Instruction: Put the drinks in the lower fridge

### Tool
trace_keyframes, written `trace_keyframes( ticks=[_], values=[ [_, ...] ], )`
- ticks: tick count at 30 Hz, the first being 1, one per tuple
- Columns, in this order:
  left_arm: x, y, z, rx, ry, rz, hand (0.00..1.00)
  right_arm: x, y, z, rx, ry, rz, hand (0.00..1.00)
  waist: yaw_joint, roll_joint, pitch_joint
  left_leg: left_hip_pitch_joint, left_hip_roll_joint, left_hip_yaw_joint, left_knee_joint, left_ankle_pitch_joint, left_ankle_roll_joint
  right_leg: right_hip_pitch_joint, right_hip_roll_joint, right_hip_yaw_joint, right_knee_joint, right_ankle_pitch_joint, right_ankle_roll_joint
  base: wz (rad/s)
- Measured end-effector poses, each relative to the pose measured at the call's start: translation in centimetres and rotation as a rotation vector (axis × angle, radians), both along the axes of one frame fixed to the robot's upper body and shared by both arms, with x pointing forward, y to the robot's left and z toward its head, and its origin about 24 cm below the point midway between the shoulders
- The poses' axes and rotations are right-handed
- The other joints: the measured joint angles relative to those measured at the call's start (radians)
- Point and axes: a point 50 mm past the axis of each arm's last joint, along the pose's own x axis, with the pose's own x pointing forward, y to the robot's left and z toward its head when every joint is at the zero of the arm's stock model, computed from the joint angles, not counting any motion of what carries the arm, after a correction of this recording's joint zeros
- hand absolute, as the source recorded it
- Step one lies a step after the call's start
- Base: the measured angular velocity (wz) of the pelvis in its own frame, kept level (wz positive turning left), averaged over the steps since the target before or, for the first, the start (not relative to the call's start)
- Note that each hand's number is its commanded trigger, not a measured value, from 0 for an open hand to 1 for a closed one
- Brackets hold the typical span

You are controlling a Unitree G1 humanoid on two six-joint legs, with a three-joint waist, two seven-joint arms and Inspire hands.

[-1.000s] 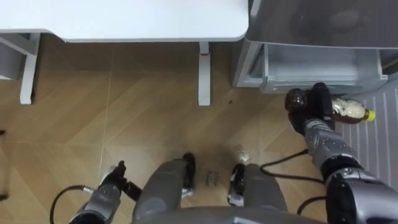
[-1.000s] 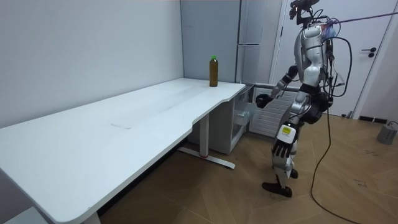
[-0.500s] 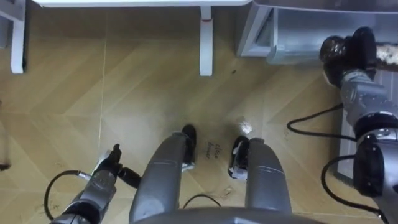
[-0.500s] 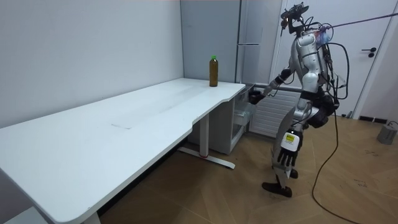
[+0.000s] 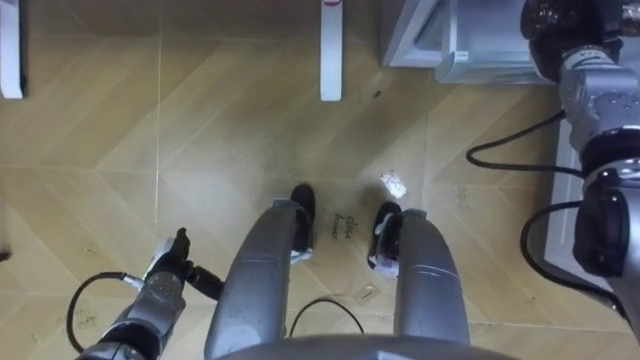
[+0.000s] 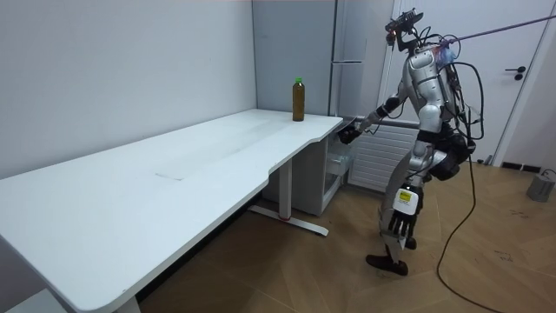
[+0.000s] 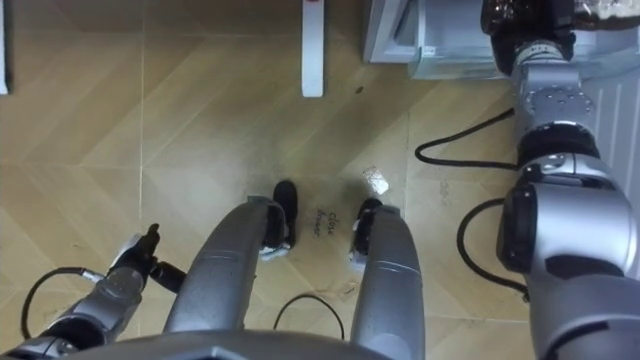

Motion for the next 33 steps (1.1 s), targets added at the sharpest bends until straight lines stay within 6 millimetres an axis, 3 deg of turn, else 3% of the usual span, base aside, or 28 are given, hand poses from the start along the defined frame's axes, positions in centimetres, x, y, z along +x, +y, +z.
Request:
trace_keyframes(
  ticks=[7,9,10,11,24,33],
  values=[
    [-1.1,0.2,-0.5,-0.025,0.039,0.066,0.0,0.1,0.1,0.2,-0.006,0.034,-0.003,1.0,0.005,0.001,-0.0003,0.007,0.002,0.004,-0.01,0.0,0.0,0.003,0.002,0.004,-0.002,0.001,-0.001,-0.01],
    [-1.6,0.3,-0.7,-0.034,0.058,0.093,0.0,0.2,0.1,0.2,-0.006,0.045,-0.006,0.67,0.011,0.001,-0.0003,0.012,0.005,0.009,-0.016,0.0,0.0,0.004,0.003,0.004,-0.005,0.003,-0.003,-0.02],
    [-1.7,0.3,-0.8,-0.037,0.063,0.097,0.0,0.2,0.1,0.3,-0.006,0.045,-0.006,0.11,0.014,0.001,-0.0003,0.013,0.008,0.013,-0.016,0.0,0.0,0.004,0.002,0.004,-0.005,0.004,-0.005,-0.08],
    [-1.8,0.2,-0.8,-0.044,0.068,0.101,0.0,0.2,0.1,0.3,-0.006,0.049,-0.01,0.0,0.021,0.001,-0.0003,0.016,0.01,0.018,-0.018,0.0,0.0,0.004,0.002,0.005,-0.005,0.004,-0.006,-0.07],
    [-1.8,-0.5,-0.9,-0.052,0.073,0.042,0.0,0.3,0.2,0.3,-0.045,0.096,-0.021,0.0,0.058,0.007,0.0011,0.018,0.01,0.022,-0.036,0.0,0.0,0.004,0.0,0.002,-0.022,0.004,-0.006,0.0],
    [-1.7,-0.6,-1.0,-0.072,0.064,0.056,0.0,0.2,0.4,0.0,-0.068,0.137,-0.009,0.0,0.058,0.008,0.0016,0.018,0.01,0.023,-0.043,0.0,0.0,0.004,0.002,0.003,-0.035,0.002,-0.005,0.0]
  ],
)
